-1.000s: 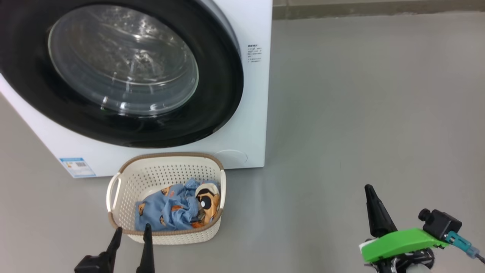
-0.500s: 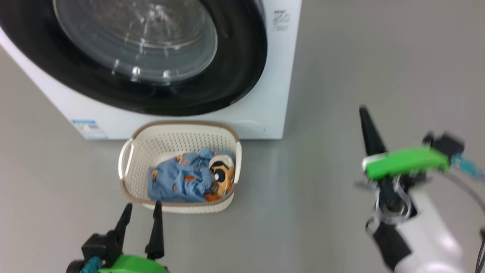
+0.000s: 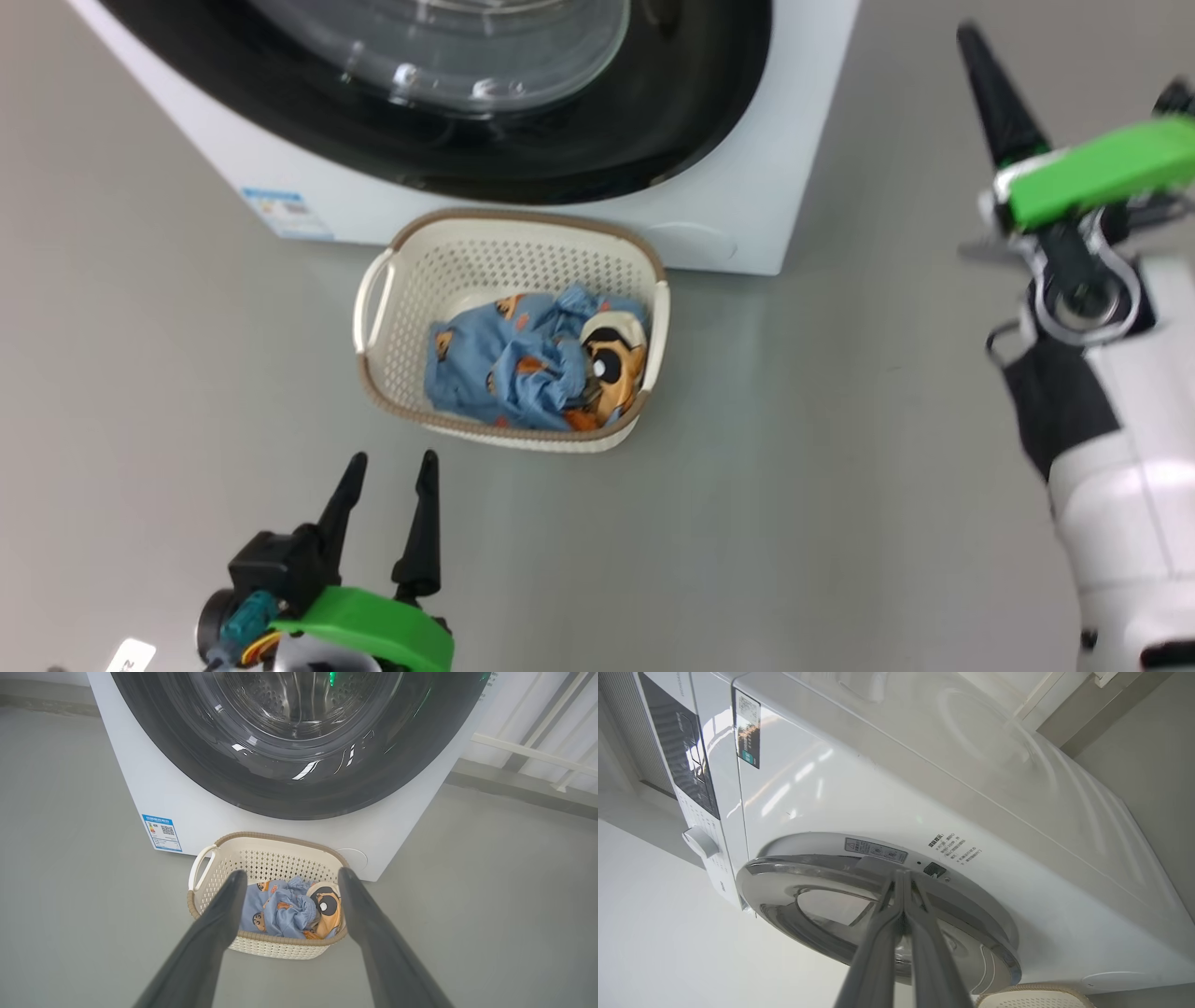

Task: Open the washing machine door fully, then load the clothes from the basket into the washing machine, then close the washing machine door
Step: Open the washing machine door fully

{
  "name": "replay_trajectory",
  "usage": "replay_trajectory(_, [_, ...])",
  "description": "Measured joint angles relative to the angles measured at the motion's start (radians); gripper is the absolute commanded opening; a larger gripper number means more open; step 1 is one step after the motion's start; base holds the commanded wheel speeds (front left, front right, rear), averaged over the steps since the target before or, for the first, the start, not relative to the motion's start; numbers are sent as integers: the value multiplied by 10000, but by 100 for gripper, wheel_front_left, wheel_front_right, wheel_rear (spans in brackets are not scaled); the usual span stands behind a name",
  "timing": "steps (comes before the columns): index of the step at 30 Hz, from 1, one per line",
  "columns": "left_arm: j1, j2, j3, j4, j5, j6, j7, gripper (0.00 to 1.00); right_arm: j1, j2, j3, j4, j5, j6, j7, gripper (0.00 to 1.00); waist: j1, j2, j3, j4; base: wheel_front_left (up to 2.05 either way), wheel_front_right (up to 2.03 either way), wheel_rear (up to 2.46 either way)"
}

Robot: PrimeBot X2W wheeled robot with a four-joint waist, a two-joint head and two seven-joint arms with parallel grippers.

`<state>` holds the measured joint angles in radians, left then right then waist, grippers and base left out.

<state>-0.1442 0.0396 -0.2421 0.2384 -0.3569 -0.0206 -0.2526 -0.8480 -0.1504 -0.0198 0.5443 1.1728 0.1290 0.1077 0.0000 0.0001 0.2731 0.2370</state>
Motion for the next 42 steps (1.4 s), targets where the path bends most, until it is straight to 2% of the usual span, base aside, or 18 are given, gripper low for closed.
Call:
replay_trajectory(15, [-470,-27,-491,-105,-305,33,0,100,-3195,-322,-374,1871,96,0,1396,0,0,0,1007,633,0,0,0])
replay_trajectory(25, [-629,-33,-792,-82,-554,73,-2,100,-4400,-433,-370,3053,383,0,2420,0,0,0,1445,1117,0,0,0])
replay_trajectory(42, [-894,-71,-1083,-98,-817,176,-2,100,-5884,-407,-754,5204,963,0,3313,0,0,0,1990,1583,0,0,0])
